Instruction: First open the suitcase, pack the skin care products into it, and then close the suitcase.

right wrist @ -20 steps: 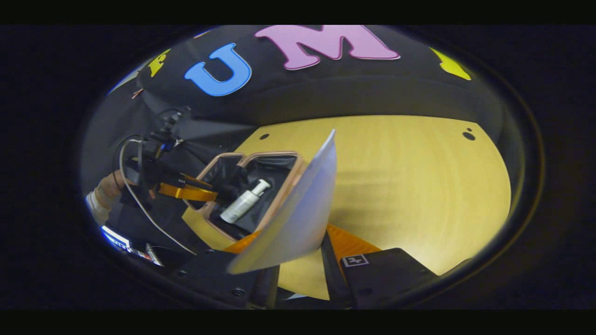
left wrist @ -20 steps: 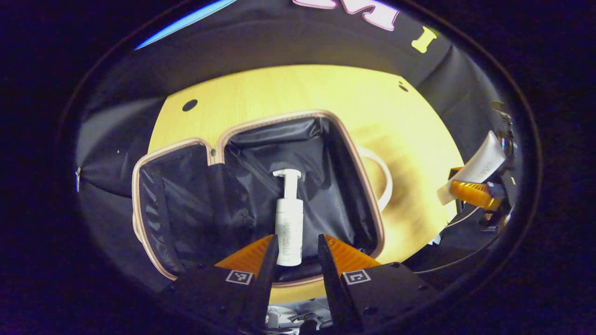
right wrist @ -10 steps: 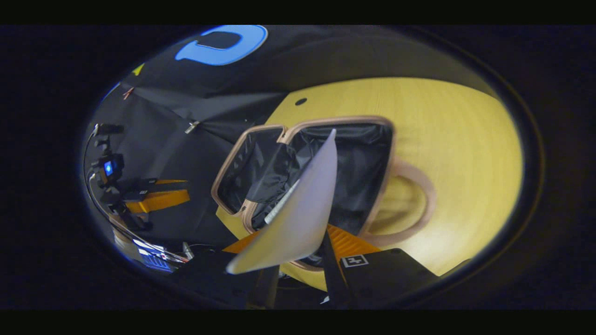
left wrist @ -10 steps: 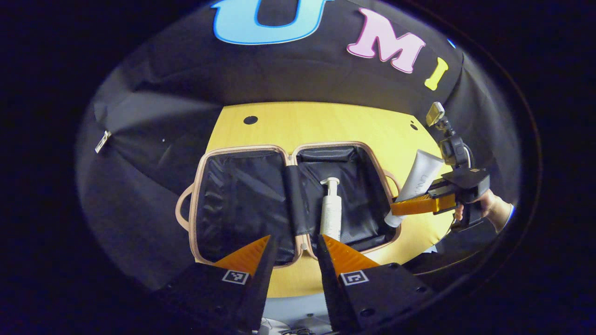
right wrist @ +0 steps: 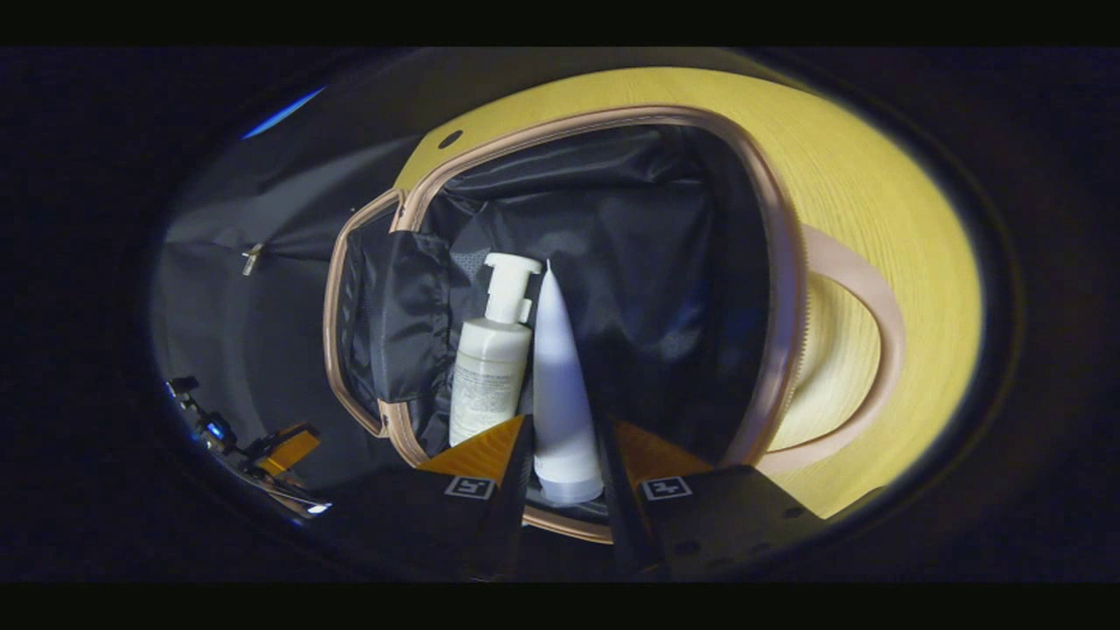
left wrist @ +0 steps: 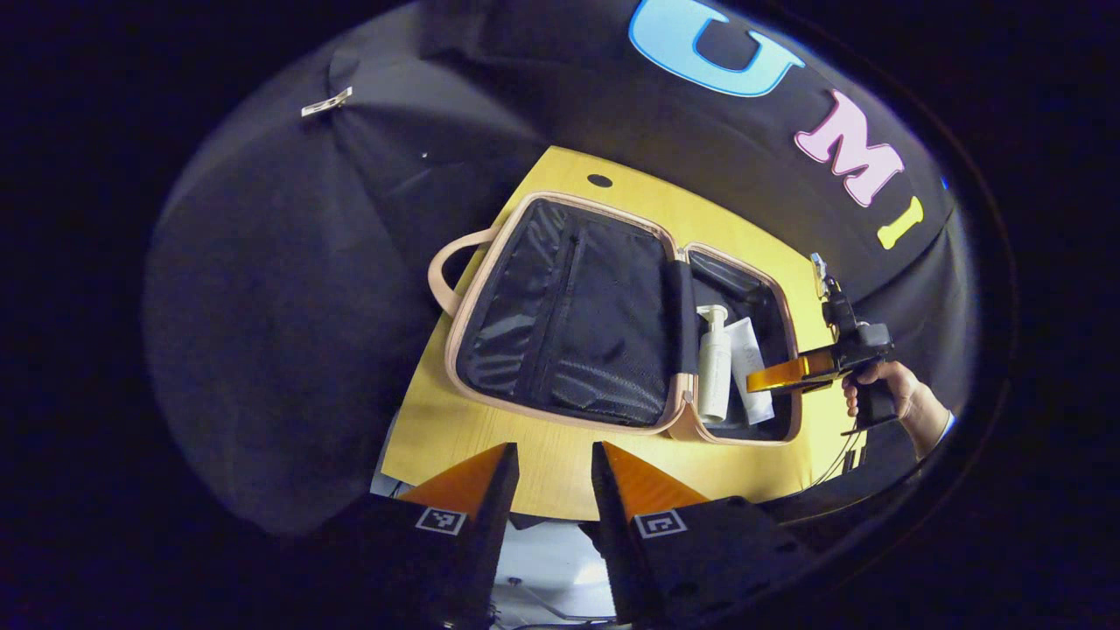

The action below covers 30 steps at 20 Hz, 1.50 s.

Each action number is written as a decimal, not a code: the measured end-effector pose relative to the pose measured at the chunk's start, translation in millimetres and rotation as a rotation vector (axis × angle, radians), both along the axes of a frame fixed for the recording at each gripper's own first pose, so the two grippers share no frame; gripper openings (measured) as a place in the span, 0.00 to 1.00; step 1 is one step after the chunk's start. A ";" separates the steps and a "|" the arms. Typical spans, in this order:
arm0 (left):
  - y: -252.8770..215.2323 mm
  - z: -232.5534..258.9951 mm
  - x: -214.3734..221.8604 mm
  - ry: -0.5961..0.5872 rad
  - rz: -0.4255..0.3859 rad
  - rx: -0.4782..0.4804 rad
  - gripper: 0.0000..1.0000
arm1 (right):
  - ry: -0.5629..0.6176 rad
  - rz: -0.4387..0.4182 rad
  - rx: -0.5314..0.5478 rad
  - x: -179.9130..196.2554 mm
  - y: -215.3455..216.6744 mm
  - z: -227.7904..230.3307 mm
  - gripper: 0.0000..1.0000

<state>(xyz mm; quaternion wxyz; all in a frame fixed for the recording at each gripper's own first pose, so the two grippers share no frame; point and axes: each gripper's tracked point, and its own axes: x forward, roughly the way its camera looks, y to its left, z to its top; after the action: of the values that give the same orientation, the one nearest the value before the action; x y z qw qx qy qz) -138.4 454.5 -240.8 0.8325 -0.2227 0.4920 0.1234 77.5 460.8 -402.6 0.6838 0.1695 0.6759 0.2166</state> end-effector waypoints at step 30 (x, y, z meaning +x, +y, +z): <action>194.0 -80.7 155.2 0.038 0.209 0.087 0.97 | -0.373 -0.111 0.281 -26.4 -60.6 150.0 0.92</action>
<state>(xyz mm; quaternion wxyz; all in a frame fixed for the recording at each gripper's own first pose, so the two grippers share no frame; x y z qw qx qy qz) 16.9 648.5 -321.4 0.8145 -0.2339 0.4759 0.2351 51.1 400.3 -252.6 0.7773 0.2570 0.4907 0.2982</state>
